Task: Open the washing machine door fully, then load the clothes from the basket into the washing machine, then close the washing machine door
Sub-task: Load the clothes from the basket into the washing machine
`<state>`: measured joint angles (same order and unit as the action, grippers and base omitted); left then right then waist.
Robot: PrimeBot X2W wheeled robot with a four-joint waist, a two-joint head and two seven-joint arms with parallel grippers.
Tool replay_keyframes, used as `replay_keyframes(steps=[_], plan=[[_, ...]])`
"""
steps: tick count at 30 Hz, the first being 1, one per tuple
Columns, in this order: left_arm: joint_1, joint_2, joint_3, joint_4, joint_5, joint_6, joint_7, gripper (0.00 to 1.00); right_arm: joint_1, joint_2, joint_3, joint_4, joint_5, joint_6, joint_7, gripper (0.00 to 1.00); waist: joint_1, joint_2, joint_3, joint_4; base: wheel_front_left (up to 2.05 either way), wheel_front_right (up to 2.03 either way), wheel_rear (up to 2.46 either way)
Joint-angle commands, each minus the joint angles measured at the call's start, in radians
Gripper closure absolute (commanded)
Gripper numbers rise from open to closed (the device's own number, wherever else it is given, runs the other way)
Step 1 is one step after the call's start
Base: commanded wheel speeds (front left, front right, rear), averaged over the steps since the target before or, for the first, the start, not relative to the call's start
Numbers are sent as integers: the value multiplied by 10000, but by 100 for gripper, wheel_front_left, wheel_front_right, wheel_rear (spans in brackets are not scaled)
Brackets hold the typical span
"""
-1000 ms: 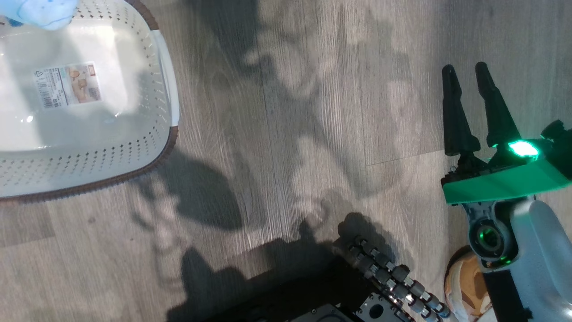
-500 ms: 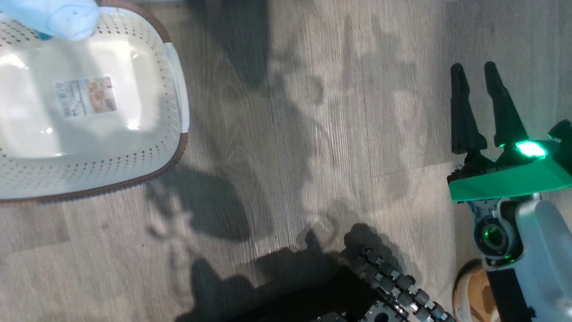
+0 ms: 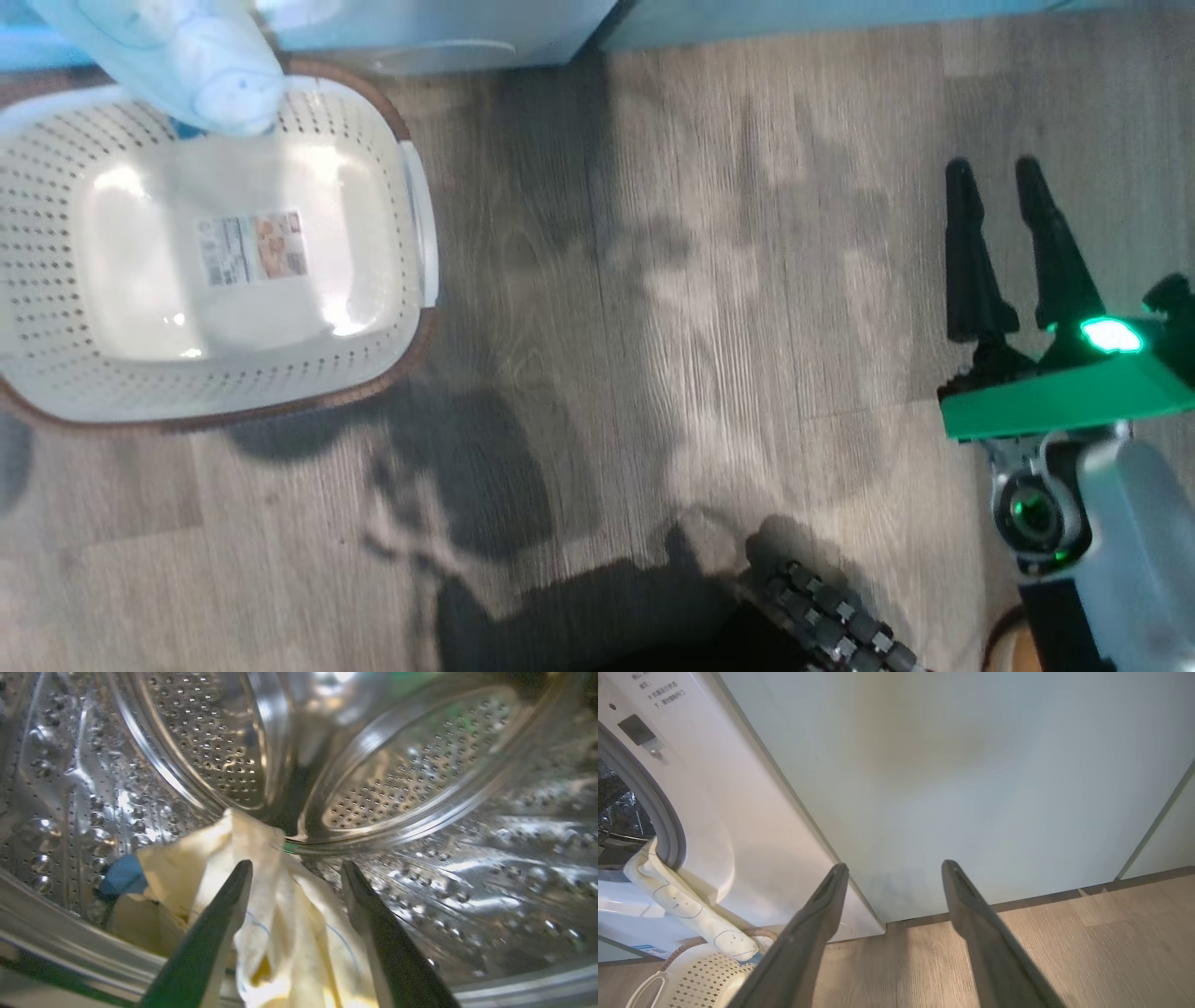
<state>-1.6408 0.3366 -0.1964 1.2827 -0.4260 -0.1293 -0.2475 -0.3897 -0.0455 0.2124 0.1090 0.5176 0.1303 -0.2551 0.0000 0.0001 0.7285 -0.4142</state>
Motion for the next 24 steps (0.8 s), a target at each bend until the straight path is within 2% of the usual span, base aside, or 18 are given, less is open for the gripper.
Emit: replay_keyframes(steps=[1,9,14,22,24], plan=[[68,178,-93,-388,-30,-11,-74,0,422,-47,16,-214,-88,4,-67,0,0,-1,-280,66,0,0,0],[1693,-86,-26,-1166,-272,-7,-137,0,857,-47,-163,-145,-210,4,-67,0,0,-1,-1140,251,0,0,0],[2724,-72,106,-2003,-167,163,-140,0,1008,-47,-212,-135,-262,4,-67,0,0,-1,-1474,309,0,0,0],[5102,-100,439,-3891,129,562,-142,0,1368,-47,-351,-102,-312,4,-67,0,0,-1,-2204,428,0,0,0],[6190,-143,682,-4678,158,718,-142,0,1548,-47,-412,-85,-347,4,-67,0,0,-1,-2510,472,0,0,0]])
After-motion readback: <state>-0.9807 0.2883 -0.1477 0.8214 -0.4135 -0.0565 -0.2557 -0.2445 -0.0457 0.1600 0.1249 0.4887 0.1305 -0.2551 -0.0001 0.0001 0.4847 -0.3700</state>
